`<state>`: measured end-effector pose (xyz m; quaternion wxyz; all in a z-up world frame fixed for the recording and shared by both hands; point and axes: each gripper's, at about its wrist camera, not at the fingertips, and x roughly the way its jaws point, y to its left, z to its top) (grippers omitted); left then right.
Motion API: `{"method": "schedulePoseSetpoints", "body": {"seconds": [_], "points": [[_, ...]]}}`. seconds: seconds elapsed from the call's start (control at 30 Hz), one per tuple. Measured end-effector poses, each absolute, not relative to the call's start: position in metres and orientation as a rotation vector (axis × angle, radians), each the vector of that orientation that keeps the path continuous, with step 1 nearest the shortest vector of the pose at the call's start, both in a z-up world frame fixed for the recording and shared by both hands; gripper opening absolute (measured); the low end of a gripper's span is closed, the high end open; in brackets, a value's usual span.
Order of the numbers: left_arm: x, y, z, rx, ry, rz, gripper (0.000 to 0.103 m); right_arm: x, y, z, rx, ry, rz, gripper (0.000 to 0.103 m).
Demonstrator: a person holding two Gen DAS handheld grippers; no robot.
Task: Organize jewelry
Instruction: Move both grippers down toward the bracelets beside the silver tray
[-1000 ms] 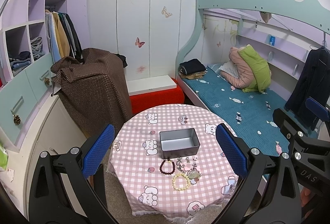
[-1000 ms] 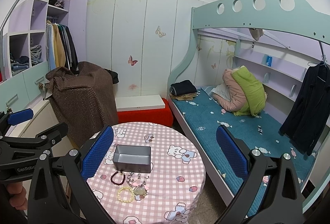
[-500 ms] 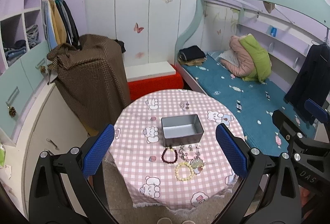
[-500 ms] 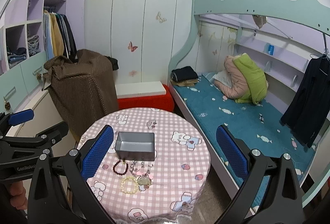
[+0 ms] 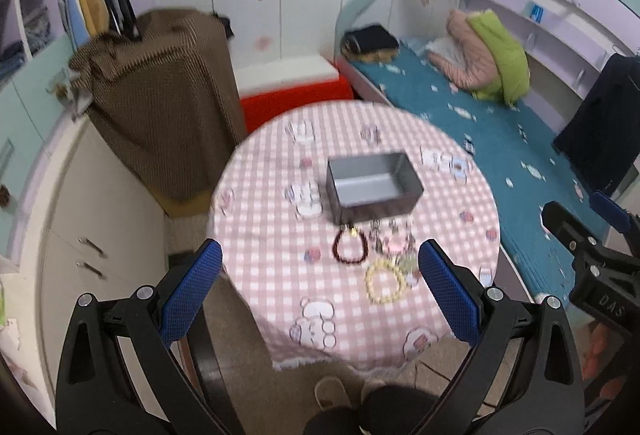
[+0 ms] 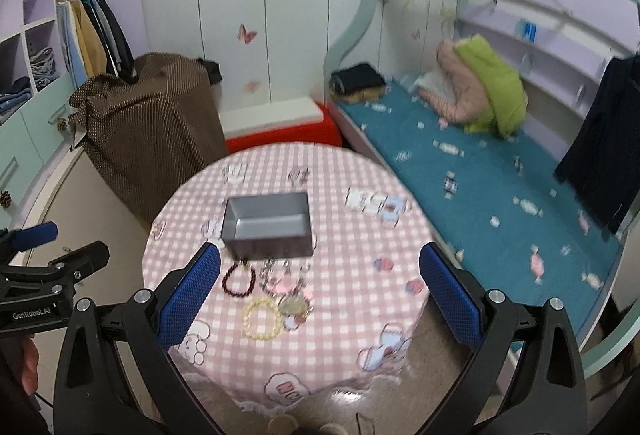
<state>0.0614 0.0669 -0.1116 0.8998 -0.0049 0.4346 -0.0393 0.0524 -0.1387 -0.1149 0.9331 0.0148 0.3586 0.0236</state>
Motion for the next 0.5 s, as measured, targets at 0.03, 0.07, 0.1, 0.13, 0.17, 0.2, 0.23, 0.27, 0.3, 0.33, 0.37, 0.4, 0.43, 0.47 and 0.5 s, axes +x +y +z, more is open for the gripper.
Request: {"method": "schedulePoseSetpoints", "body": {"seconds": [0.03, 0.07, 0.1, 0.13, 0.17, 0.2, 0.23, 0.27, 0.3, 0.33, 0.37, 0.4, 0.43, 0.47, 0.5], "points": [[0.063, 0.07, -0.118, -0.019, 0.915, -0.093, 0.098, 0.054, -0.139, -0.122, 0.037, 0.746, 0.05, 0.095], [0.065, 0.072, -0.124, -0.027, 0.929, -0.104, 0.098, 0.056, -0.138, -0.129, 0.041, 0.762, 0.062, 0.095], [0.068, 0.074, -0.131, -0.034, 0.95, -0.106, 0.098, 0.058, -0.136, -0.136, 0.045, 0.781, 0.078, 0.095], [0.069, 0.074, -0.138, -0.038, 0.967, -0.102, 0.098, 0.059, -0.135, -0.142, 0.049, 0.792, 0.092, 0.095], [0.071, 0.076, -0.146, -0.048, 0.989, -0.104, 0.098, 0.06, -0.134, -0.149, 0.051, 0.81, 0.104, 0.095], [0.072, 0.076, -0.154, -0.056, 1.003, -0.115, 0.098, 0.062, -0.13, -0.156, 0.05, 0.83, 0.111, 0.095], [0.073, 0.076, -0.16, -0.06, 1.016, -0.126, 0.098, 0.063, -0.127, -0.162, 0.05, 0.842, 0.122, 0.095], [0.074, 0.076, -0.168, -0.062, 1.031, -0.131, 0.098, 0.064, -0.125, -0.167, 0.052, 0.844, 0.137, 0.095], [0.076, 0.076, -0.175, -0.058, 1.042, -0.127, 0.098, 0.064, -0.123, -0.171, 0.051, 0.84, 0.15, 0.095], [0.077, 0.073, -0.18, -0.053, 1.048, -0.123, 0.098, 0.064, -0.12, -0.178, 0.043, 0.837, 0.165, 0.095], [0.079, 0.073, -0.186, -0.044, 1.051, -0.12, 0.098, 0.065, -0.119, -0.184, 0.036, 0.838, 0.177, 0.095], [0.08, 0.071, -0.191, -0.034, 1.056, -0.119, 0.098, 0.066, -0.118, -0.192, 0.03, 0.847, 0.196, 0.095], [0.082, 0.07, -0.197, -0.027, 1.065, -0.12, 0.098, 0.068, -0.116, -0.198, 0.031, 0.853, 0.212, 0.095], [0.084, 0.07, -0.201, -0.029, 1.07, -0.117, 0.098, 0.069, -0.114, -0.205, 0.032, 0.852, 0.232, 0.095], [0.087, 0.07, -0.207, -0.045, 1.07, -0.119, 0.098, 0.07, -0.114, -0.212, 0.029, 0.845, 0.254, 0.095]]}}
